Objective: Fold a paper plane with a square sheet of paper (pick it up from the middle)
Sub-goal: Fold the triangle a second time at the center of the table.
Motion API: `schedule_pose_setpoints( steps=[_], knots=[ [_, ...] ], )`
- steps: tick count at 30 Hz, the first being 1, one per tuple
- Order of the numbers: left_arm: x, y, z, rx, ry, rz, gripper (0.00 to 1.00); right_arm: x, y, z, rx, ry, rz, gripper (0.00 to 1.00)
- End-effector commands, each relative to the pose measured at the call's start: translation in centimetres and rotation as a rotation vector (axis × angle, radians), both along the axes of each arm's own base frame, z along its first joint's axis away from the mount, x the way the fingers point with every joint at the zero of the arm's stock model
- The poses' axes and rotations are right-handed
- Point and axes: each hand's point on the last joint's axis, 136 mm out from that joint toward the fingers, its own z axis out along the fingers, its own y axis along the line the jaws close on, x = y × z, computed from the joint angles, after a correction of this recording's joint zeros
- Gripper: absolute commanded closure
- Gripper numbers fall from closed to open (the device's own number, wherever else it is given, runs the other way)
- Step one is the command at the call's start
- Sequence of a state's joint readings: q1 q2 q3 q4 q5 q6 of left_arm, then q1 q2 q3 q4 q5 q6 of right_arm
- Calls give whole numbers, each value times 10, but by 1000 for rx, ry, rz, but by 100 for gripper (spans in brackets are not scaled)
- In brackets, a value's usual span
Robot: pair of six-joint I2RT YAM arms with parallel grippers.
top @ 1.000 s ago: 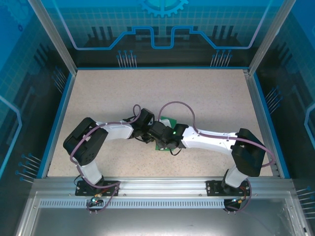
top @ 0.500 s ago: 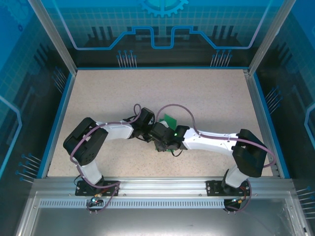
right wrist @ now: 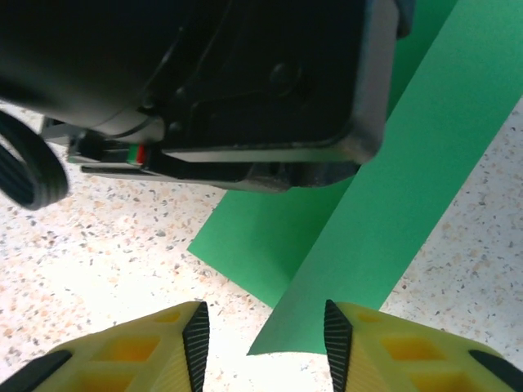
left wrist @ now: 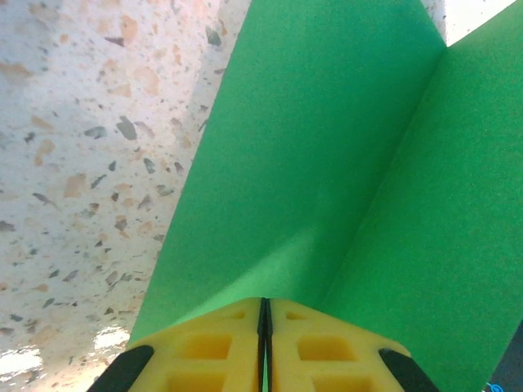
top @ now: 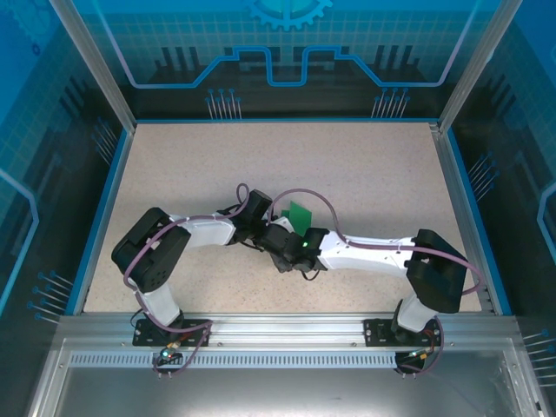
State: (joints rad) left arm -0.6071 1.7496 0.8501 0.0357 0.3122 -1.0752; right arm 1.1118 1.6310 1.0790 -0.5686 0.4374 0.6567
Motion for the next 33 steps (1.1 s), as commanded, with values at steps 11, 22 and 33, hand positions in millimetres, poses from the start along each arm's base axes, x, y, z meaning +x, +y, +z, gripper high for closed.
schedule_pose_setpoints(
  steps=[11,22,33],
  knots=[
    [3,-8,16,-36,-19,-8,88,2,-11,5,-30,-57,-21,80],
    [4,-2,15,0,-24,1,86,2,-14,11,56,-35,-5,99],
    [-1,26,23,123,-68,41,82,5,-19,-1,337,160,25,99]
  ],
)
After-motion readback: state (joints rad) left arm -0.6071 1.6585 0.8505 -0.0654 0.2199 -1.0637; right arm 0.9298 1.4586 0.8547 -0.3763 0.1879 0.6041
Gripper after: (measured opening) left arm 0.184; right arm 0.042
